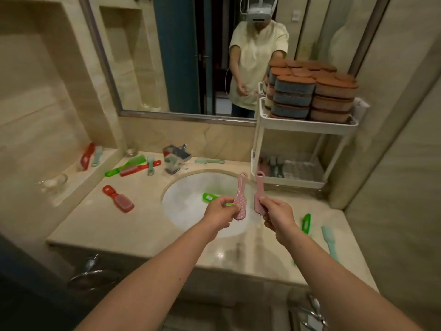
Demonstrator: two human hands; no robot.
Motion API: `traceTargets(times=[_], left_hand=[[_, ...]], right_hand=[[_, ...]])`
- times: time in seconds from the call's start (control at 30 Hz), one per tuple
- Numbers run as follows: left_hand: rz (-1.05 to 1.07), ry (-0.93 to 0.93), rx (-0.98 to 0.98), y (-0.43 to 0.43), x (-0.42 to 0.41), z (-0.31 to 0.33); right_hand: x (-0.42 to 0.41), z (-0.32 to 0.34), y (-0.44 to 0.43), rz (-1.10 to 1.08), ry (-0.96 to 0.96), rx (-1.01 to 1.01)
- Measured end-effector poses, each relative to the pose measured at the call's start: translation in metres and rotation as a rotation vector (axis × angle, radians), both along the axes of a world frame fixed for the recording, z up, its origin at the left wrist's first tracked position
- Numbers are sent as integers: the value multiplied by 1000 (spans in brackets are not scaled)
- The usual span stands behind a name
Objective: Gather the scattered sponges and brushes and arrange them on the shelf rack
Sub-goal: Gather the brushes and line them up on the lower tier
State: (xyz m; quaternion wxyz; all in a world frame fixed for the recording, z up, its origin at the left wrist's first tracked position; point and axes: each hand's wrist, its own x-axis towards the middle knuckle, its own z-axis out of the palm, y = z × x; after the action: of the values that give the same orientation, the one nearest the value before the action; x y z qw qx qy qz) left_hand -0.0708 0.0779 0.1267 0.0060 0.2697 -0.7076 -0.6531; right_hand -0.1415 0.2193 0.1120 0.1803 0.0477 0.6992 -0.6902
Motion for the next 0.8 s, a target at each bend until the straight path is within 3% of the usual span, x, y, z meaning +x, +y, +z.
traceTargets(times=[0.37,0.8], left_hand=[[-59,-60,45,49,-178,-11],[-93,-106,-87,66,-299,-17]], right_hand=[[-164,-12,54,-48,-30,60],[-290,-37,56,1,-50,232]])
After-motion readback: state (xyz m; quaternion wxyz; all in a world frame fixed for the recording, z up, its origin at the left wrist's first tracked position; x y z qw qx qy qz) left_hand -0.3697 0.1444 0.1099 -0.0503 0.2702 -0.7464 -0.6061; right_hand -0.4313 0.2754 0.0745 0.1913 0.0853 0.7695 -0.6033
